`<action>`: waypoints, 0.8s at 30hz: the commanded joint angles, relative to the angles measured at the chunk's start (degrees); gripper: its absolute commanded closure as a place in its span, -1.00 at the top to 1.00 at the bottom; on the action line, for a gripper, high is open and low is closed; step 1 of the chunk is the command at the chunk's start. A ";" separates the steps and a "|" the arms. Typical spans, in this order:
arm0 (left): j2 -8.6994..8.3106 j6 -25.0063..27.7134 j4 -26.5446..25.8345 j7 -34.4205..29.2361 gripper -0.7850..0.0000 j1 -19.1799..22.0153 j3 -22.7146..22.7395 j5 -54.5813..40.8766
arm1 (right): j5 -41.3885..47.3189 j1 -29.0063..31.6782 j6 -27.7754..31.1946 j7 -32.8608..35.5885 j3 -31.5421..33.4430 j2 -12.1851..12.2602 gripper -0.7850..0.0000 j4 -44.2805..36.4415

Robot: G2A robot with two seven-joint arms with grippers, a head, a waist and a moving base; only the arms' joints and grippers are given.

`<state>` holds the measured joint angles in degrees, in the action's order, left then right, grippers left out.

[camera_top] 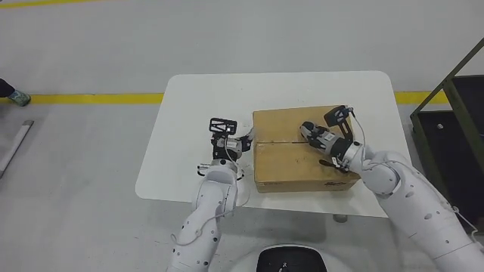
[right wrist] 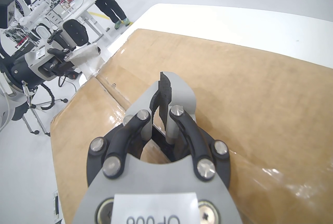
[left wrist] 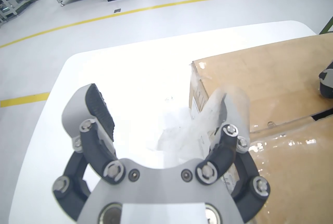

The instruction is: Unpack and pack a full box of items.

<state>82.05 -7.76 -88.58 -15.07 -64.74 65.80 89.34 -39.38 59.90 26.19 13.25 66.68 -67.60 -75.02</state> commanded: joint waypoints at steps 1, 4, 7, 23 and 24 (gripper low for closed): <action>0.11 0.18 -0.55 -0.74 1.00 0.71 -0.70 1.21 | 0.23 0.11 0.07 0.18 0.29 0.04 -1.00 -0.18; 0.30 1.33 -1.62 -2.07 1.00 2.21 -2.38 3.92 | 1.20 0.55 0.21 0.50 1.44 0.22 -1.00 -1.02; 0.54 2.73 -2.40 -3.98 1.00 4.01 -4.71 7.99 | 2.84 1.20 0.20 0.56 3.68 0.57 -1.00 -2.32; 5.34 11.01 7.85 -6.74 1.00 18.66 -20.54 10.37 | 12.72 8.78 0.87 3.22 25.32 4.11 -1.00 -4.71; 5.84 11.42 9.10 -6.72 1.00 19.57 -21.60 9.74 | 13.13 9.30 1.22 3.42 26.39 4.28 -1.00 -4.43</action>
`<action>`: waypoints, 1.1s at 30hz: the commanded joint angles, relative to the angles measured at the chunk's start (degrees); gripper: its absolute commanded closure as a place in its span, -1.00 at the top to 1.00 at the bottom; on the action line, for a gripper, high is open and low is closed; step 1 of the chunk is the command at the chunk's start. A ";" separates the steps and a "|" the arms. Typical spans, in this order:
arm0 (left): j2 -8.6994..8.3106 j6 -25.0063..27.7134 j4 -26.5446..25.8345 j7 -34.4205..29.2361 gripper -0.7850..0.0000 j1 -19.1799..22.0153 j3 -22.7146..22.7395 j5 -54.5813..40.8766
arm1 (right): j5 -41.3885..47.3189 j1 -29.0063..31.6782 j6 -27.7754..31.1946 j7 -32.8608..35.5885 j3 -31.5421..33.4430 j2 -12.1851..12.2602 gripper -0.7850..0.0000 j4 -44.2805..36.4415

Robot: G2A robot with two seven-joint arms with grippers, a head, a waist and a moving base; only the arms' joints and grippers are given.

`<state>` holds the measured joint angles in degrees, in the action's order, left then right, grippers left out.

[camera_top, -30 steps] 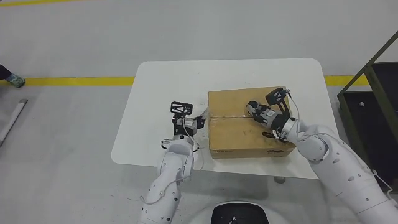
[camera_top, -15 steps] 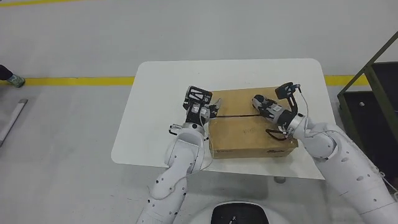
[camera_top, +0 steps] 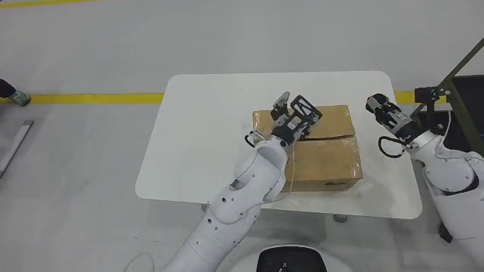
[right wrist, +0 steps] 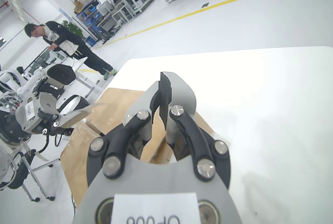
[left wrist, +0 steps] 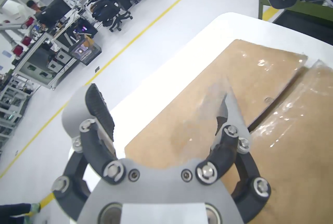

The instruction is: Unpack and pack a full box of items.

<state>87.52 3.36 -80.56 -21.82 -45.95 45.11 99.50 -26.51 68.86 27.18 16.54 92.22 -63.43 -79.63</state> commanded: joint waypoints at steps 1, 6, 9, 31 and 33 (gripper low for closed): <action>0.90 0.81 2.16 0.24 1.00 1.64 -1.99 -1.28 | 0.67 0.87 0.52 0.19 1.90 0.28 -1.00 0.48; 3.59 3.37 7.03 1.14 1.00 5.38 -7.11 -4.49 | 3.00 3.12 1.70 0.23 5.77 0.86 -1.00 1.96; 5.16 3.98 9.23 1.47 1.00 6.83 -9.52 -6.23 | 3.98 3.89 2.43 0.34 7.15 1.10 -1.00 2.41; 0.57 -9.10 -16.73 -10.07 1.00 -14.08 13.33 8.65 | 14.58 2.89 6.77 4.00 3.74 0.99 -1.00 -4.36; -0.24 -10.12 -21.07 -11.30 1.00 -18.93 16.93 11.01 | 13.86 2.51 6.68 4.53 1.67 0.81 -1.00 -5.57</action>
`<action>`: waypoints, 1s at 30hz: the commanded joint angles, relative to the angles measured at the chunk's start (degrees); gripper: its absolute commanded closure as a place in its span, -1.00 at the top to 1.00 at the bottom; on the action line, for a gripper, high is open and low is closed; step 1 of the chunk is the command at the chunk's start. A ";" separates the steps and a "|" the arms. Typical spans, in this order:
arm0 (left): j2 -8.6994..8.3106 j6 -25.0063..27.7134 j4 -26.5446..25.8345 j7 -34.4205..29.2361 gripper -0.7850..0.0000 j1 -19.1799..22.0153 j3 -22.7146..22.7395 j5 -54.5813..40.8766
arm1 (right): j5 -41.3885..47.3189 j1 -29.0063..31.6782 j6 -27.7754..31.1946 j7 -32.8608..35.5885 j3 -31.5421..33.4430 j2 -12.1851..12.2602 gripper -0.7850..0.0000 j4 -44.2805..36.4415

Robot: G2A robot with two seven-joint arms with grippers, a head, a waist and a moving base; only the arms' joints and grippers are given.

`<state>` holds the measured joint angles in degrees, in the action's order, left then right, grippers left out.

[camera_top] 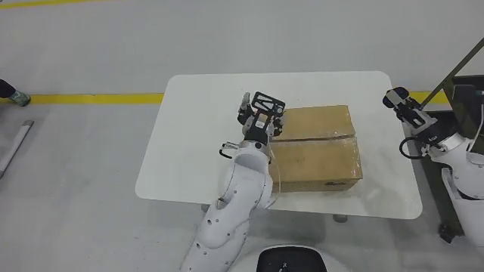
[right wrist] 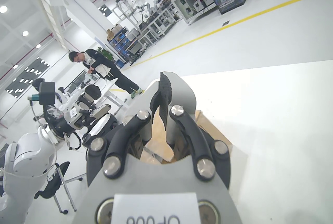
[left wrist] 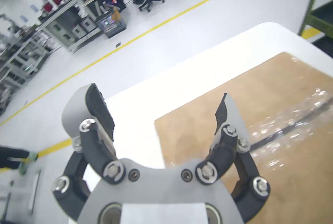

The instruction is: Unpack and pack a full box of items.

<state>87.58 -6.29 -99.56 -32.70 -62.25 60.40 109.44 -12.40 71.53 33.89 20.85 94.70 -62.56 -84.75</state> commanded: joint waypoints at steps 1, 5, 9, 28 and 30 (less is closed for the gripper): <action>-0.61 -0.75 -4.12 -0.78 1.00 -4.85 3.02 2.13 | -0.65 -0.39 -0.10 0.27 -1.85 -0.17 -1.00 -0.97; -1.53 -2.67 -10.66 -1.67 1.00 -12.80 8.12 4.86 | -2.48 -1.15 -0.15 0.87 -7.29 -0.76 -1.00 -3.60; -1.95 -4.01 -14.35 -1.43 1.00 -18.13 11.30 5.35 | -6.30 -2.54 -1.01 0.19 -13.69 -1.58 -1.00 -5.23; -2.07 -4.90 -15.48 -1.87 1.00 -20.41 12.90 5.32 | -28.97 -16.83 -17.96 -17.44 -45.61 -9.79 -1.00 7.67; -2.07 -4.90 -15.48 -1.87 1.00 -20.41 12.90 5.32 | -29.93 -17.40 -19.66 -18.99 -46.49 -10.39 -1.00 10.08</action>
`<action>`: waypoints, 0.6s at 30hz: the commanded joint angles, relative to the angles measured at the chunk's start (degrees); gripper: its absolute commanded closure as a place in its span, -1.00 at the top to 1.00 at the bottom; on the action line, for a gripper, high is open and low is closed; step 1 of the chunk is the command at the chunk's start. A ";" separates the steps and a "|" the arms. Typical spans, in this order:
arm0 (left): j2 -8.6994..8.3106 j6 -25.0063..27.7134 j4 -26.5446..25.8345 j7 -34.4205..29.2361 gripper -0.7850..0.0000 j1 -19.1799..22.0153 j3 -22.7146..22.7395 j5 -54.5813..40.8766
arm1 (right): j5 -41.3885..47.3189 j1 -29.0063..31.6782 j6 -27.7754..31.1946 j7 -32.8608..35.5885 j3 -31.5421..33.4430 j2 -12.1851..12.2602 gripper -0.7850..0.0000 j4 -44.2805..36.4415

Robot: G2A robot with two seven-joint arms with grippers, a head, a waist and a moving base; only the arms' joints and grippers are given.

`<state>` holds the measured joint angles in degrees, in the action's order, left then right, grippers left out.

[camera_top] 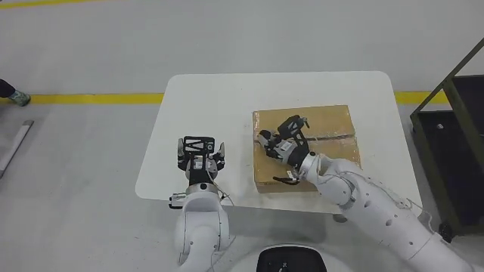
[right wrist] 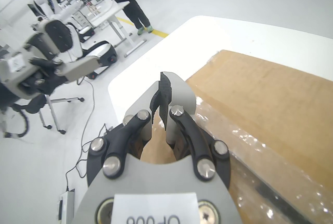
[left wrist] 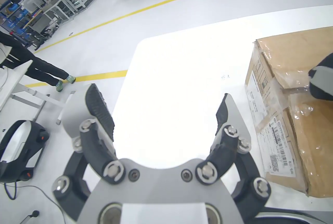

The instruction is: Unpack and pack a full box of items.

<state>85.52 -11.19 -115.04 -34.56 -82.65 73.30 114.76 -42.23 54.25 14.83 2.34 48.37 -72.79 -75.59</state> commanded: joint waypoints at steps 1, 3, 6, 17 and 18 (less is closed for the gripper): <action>0.00 0.00 0.00 0.00 1.00 0.00 0.00 0.00 | -0.06 -0.30 -0.92 -0.85 -0.39 -0.39 -1.00 1.79; 0.00 0.00 0.00 0.00 1.00 0.00 0.00 0.00 | -0.50 -0.62 -1.42 -1.47 -0.36 -0.66 -1.00 3.20; 0.00 0.00 0.00 0.00 1.00 0.00 0.00 0.00 | 0.05 -0.43 -1.24 -2.33 0.82 -0.72 -1.00 4.08; 0.00 0.00 0.00 0.00 1.00 0.00 0.00 0.00 | 5.50 5.51 2.11 4.45 10.98 1.61 -1.00 -3.89; 0.00 0.00 0.00 0.00 1.00 0.00 0.00 0.00 | 6.21 6.15 2.65 5.69 11.96 1.86 -1.00 -5.36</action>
<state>85.52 -11.19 -115.04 -34.56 -82.65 73.30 114.76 -36.65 59.96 17.15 7.05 59.58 -71.09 -79.88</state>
